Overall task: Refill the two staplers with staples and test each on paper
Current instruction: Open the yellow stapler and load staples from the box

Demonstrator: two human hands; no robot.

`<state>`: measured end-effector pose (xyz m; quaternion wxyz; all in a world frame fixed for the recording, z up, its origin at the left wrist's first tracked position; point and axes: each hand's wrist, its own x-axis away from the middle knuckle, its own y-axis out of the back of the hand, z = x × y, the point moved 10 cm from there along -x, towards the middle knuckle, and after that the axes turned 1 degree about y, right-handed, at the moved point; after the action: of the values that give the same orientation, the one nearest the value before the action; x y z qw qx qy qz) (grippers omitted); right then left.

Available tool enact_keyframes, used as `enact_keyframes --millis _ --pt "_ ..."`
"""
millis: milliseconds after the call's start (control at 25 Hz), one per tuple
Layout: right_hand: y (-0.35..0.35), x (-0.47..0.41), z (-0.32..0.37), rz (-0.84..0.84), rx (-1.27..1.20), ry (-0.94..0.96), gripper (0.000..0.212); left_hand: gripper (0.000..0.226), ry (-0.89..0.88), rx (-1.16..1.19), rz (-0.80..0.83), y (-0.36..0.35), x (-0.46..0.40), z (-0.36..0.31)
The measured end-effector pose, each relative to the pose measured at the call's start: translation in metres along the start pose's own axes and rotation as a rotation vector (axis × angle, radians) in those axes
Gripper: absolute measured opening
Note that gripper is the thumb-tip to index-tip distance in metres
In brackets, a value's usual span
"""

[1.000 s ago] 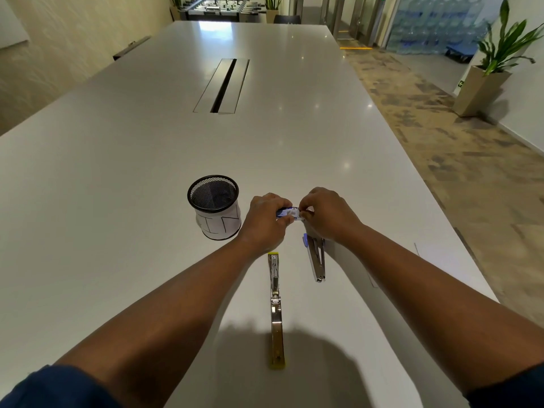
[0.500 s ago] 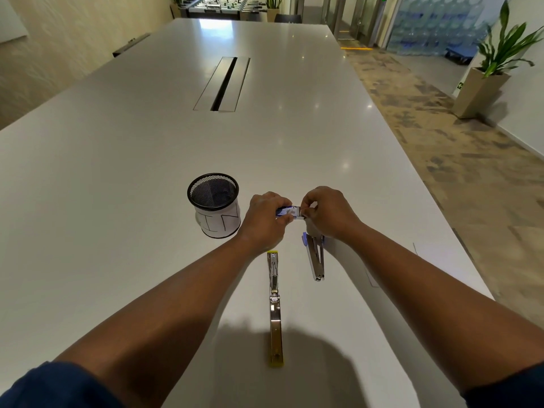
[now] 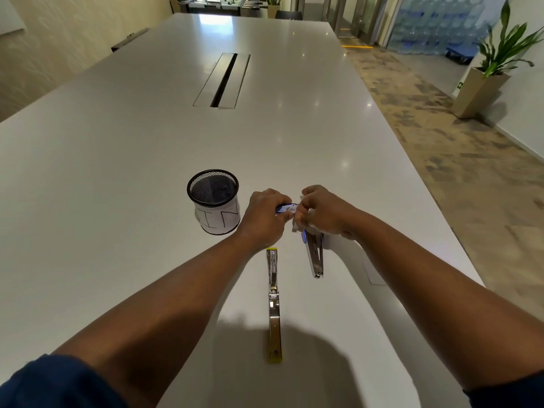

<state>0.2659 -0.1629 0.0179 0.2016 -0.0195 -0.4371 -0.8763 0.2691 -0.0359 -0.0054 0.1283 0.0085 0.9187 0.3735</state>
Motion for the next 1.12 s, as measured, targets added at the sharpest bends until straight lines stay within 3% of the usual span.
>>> enact_keyframes --millis 160,320,400,480,600,680,1120 --pt "-0.006 -0.003 0.002 -0.042 0.164 -0.009 0.017 0.024 -0.005 0.000 -0.006 0.000 0.001 -0.001" --pt "-0.008 -0.002 0.000 -0.068 0.166 0.008 0.022 0.025 -0.007 0.003 -0.011 0.001 0.001 -0.002" --pt "-0.007 -0.003 -0.001 -0.092 0.136 0.026 0.015 0.024 -0.007 -0.002 -0.002 0.000 0.000 -0.002" --pt "0.006 -0.003 -0.004 -0.209 0.024 0.047 0.007 0.023 -0.005 -0.003 0.005 -0.001 -0.001 -0.002" --pt "0.028 0.001 -0.027 -0.398 -0.134 -0.073 0.016 0.026 0.003 -0.004 -0.002 -0.001 -0.001 0.000" --pt "0.023 0.001 -0.040 -0.373 -0.184 -0.157 0.018 0.027 0.004 -0.001 -0.005 -0.001 -0.001 0.001" --pt "0.012 -0.005 -0.047 -0.334 -0.340 -0.241 0.005 0.026 -0.013 0.020 0.002 -0.001 -0.002 0.000"
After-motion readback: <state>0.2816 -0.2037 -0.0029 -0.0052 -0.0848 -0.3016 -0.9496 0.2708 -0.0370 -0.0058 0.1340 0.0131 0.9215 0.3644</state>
